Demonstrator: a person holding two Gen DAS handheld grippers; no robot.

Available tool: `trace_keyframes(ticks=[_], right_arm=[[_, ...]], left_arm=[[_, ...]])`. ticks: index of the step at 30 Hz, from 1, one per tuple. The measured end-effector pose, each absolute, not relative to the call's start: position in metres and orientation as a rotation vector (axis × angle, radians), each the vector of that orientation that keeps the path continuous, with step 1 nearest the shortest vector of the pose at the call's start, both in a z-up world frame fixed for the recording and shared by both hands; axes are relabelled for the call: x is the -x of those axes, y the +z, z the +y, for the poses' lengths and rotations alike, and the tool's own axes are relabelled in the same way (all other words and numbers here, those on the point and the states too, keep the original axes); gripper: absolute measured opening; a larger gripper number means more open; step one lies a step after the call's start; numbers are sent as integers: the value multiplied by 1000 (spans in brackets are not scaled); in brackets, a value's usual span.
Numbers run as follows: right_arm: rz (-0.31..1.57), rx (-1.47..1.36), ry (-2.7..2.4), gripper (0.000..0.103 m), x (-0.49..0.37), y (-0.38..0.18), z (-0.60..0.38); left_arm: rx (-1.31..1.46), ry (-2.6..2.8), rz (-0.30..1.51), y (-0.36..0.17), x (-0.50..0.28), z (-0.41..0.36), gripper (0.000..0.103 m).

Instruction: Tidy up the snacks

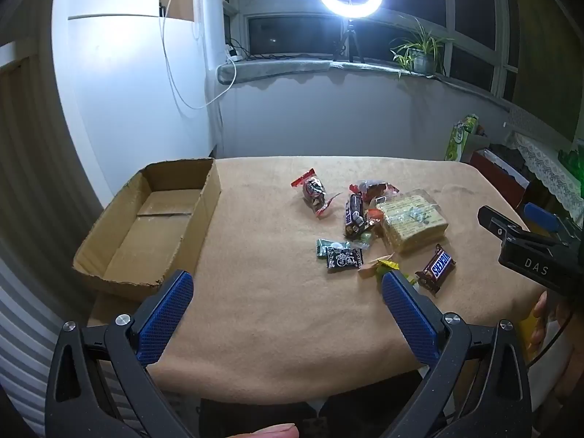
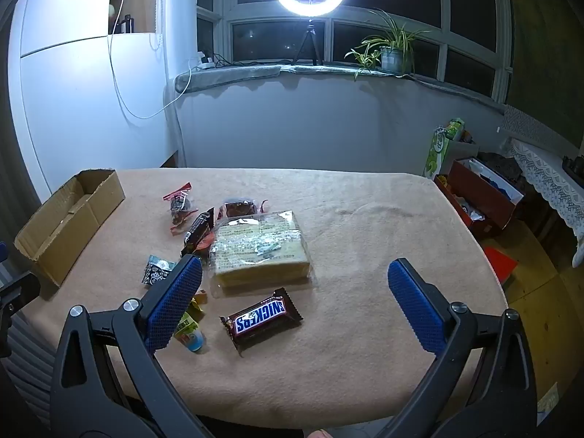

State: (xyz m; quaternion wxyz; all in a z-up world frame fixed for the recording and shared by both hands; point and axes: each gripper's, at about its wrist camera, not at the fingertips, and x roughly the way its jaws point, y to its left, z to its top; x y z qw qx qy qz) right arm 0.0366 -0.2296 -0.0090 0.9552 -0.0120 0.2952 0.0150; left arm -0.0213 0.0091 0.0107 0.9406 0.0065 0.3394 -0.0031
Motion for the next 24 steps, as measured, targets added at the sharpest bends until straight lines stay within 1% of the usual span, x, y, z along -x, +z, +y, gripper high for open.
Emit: trace_keyframes(ticks=[24], right_arm=[[599, 23, 30, 103, -36, -9, -229]], left_arm=[[-16, -7, 695, 8, 23, 7, 103]])
